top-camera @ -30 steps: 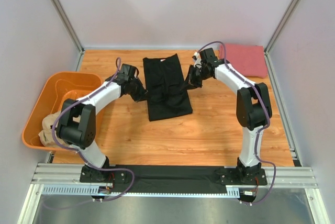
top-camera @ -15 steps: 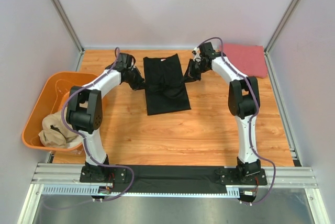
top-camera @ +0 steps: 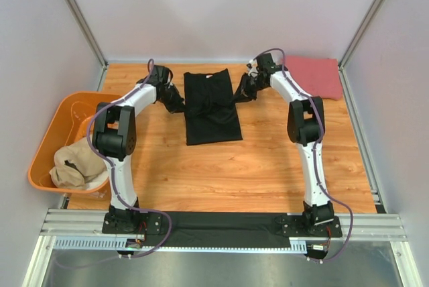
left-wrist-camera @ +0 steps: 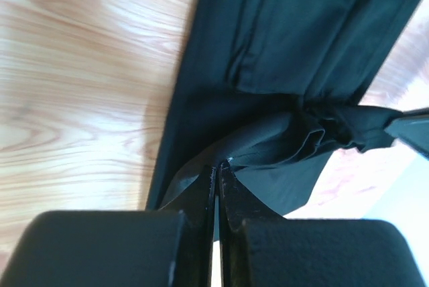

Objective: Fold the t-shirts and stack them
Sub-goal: Fold the tshirt

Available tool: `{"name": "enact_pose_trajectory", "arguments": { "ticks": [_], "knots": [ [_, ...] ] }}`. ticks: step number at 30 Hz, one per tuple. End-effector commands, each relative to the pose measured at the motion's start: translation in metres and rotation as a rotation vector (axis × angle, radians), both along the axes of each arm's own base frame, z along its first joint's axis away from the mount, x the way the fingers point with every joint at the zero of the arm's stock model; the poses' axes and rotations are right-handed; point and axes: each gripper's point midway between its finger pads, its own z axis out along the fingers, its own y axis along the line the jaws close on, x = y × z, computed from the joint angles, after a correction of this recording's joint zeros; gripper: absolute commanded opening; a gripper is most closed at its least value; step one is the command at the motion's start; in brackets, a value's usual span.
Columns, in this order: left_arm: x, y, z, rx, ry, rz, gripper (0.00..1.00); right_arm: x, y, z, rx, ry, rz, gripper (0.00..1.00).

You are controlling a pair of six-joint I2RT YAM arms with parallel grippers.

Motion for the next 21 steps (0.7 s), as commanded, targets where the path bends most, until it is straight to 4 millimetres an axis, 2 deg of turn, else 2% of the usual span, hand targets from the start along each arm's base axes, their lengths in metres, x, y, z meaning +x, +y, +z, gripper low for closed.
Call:
{"name": "enact_pose_trajectory", "arguments": {
  "ticks": [1,2,3,4,5,7,8,9,10,11,12,13,14,15,16,17,18,19,21],
  "knots": [
    [0.016,0.014,0.011,0.026,-0.033,0.025,0.0,0.021,0.006,0.022,0.061,-0.055,0.005,0.21],
    [0.017,0.018,0.006,0.041,-0.026,0.015,0.05,0.025,0.003,0.022,0.062,-0.055,-0.002,0.25],
    [0.022,0.018,0.014,0.051,-0.039,0.004,0.12,0.027,0.0,0.02,0.056,-0.05,-0.008,0.28],
    [0.024,0.02,0.016,0.068,-0.043,-0.005,0.28,0.028,-0.005,0.024,0.033,-0.06,-0.012,0.31],
    [0.031,0.02,0.028,0.081,-0.084,-0.034,0.35,0.029,-0.013,0.025,0.01,-0.064,-0.027,0.33],
    [0.03,0.022,0.041,0.114,-0.107,-0.06,0.42,0.027,-0.024,0.043,-0.034,-0.109,-0.04,0.44],
    [0.028,0.023,0.057,0.127,-0.147,-0.074,0.42,0.021,-0.031,0.035,-0.079,-0.108,-0.033,0.46],
    [0.024,0.021,0.063,0.148,-0.169,-0.107,0.42,0.015,-0.033,0.052,-0.096,-0.138,-0.03,0.47],
    [0.021,0.019,0.068,0.146,-0.184,-0.121,0.43,0.01,-0.034,0.053,-0.118,-0.141,-0.028,0.5],
    [0.011,0.016,0.075,0.14,-0.202,-0.134,0.42,0.001,-0.033,0.045,-0.162,-0.126,-0.026,0.5],
    [0.003,0.007,0.076,0.118,-0.206,-0.159,0.4,-0.002,-0.029,0.048,-0.169,-0.144,-0.026,0.5],
    [-0.004,-0.001,0.075,0.097,-0.211,-0.175,0.34,-0.006,-0.023,0.061,-0.169,-0.177,-0.025,0.5],
    [-0.012,-0.006,0.069,0.068,-0.224,-0.187,0.29,-0.018,-0.011,0.053,-0.198,-0.173,-0.007,0.5],
    [-0.019,-0.018,0.068,0.015,-0.222,-0.212,0.23,-0.018,-0.003,0.055,-0.206,-0.197,-0.006,0.48],
    [-0.026,-0.03,0.065,-0.02,-0.217,-0.223,0.16,-0.019,0.002,0.054,-0.219,-0.211,-0.005,0.42],
    [-0.034,-0.035,0.052,-0.036,-0.194,-0.237,0.13,-0.023,0.013,0.051,-0.23,-0.215,0.003,0.37],
    [-0.035,-0.045,0.05,-0.058,-0.205,-0.257,0.11,-0.021,0.021,0.049,-0.21,-0.209,-0.017,0.29],
    [-0.038,-0.053,0.045,-0.062,-0.199,-0.283,0.1,-0.022,0.029,0.047,-0.191,-0.203,-0.014,0.18],
    [-0.037,-0.057,0.032,-0.043,-0.183,-0.296,0.09,-0.021,0.045,0.038,-0.174,-0.208,-0.008,0.16]
  ]
}}
